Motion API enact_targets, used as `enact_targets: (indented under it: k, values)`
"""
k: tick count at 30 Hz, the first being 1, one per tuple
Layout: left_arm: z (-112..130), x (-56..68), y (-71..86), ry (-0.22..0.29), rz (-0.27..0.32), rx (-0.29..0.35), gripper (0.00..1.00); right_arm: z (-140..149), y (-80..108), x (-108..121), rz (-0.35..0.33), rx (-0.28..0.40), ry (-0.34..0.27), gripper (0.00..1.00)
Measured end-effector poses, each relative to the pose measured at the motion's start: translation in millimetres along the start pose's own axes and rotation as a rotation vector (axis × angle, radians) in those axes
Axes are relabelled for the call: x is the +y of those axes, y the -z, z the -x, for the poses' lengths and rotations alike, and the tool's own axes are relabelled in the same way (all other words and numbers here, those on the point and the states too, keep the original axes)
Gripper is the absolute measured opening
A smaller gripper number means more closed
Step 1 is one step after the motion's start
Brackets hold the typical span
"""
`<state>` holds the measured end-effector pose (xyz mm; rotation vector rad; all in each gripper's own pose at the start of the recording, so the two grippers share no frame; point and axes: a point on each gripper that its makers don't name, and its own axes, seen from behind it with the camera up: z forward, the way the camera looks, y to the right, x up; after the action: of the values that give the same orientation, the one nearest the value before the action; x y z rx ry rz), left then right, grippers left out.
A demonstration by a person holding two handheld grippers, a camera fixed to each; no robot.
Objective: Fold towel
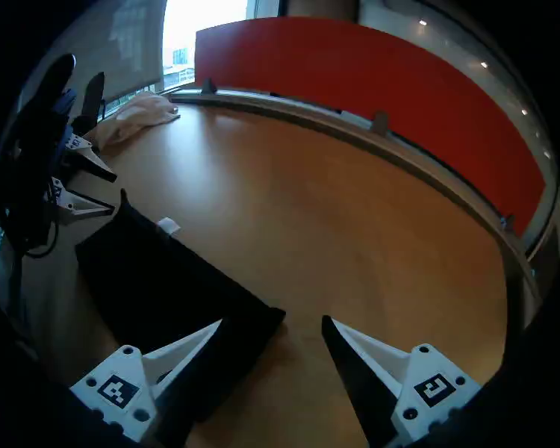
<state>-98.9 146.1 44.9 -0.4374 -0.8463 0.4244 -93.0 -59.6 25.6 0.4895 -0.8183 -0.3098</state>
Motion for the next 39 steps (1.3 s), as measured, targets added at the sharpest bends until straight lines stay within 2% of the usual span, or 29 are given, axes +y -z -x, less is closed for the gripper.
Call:
enact_targets:
  k: [9,21,33,39]
  values:
    - [8,1.9,14.0,0.026,0.010,0.005,0.83,5,10.5,-7,-0.012,0.009,-0.001,0.93]
    - [35,13.9,40.2,0.074,0.021,-0.005,0.83,23,34.0,-22,-0.018,0.016,-0.015,0.93]
    - [66,35.6,63.5,0.136,0.031,-0.024,0.83,47,60.7,-37,-0.014,0.016,-0.039,0.93]
    - [79,44.6,72.4,0.163,0.035,-0.030,0.84,60,67.0,-41,-0.010,0.007,-0.050,0.93]
